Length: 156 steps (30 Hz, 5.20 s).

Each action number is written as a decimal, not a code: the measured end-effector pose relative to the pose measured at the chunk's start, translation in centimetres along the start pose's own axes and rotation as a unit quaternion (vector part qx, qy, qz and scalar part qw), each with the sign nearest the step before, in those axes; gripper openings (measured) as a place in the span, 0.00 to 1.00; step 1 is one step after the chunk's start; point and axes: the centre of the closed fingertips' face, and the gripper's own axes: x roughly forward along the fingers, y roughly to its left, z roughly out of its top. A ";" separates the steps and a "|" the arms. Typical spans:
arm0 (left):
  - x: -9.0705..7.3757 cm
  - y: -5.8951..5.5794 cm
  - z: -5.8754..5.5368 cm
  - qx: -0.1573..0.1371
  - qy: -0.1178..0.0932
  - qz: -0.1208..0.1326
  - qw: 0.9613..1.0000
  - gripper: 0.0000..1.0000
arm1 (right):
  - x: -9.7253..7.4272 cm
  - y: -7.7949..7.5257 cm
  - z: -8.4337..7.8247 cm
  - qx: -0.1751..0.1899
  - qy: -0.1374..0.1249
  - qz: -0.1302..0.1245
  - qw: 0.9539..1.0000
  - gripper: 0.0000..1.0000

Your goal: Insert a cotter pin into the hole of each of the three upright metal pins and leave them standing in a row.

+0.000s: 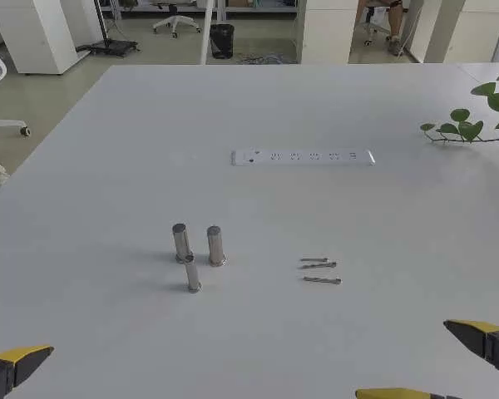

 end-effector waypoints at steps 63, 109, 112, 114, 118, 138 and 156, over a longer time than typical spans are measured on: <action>-0.5 1.4 0.2 0.020 0.017 -0.018 1.000 0.80 | 0.5 0.7 -0.6 0.003 0.041 -0.005 0.999 0.92; 7.2 4.3 3.1 0.045 0.027 -0.056 0.997 0.66 | 0.9 0.2 -1.6 0.021 0.080 -0.040 0.996 0.98; 7.8 4.1 3.6 0.047 0.018 -0.060 0.997 0.64 | 1.0 0.3 -1.5 0.022 0.080 -0.039 0.996 0.98; 8.3 3.8 4.3 0.045 0.005 -0.065 0.997 0.61 | 1.1 0.3 -1.5 0.020 0.081 -0.038 0.996 0.98; 9.3 2.8 4.9 0.052 -0.004 -0.083 0.995 0.53 | 1.1 0.2 -1.6 0.023 0.085 -0.041 0.995 0.98; 13.8 3.7 5.3 0.086 0.022 -0.098 0.991 0.36 | 0.2 -1.6 -2.3 0.058 0.101 -0.087 0.989 0.98; 16.0 5.0 4.9 0.091 0.033 -0.113 0.989 0.20 | 0.6 -1.3 -2.1 0.057 0.100 -0.095 0.989 0.98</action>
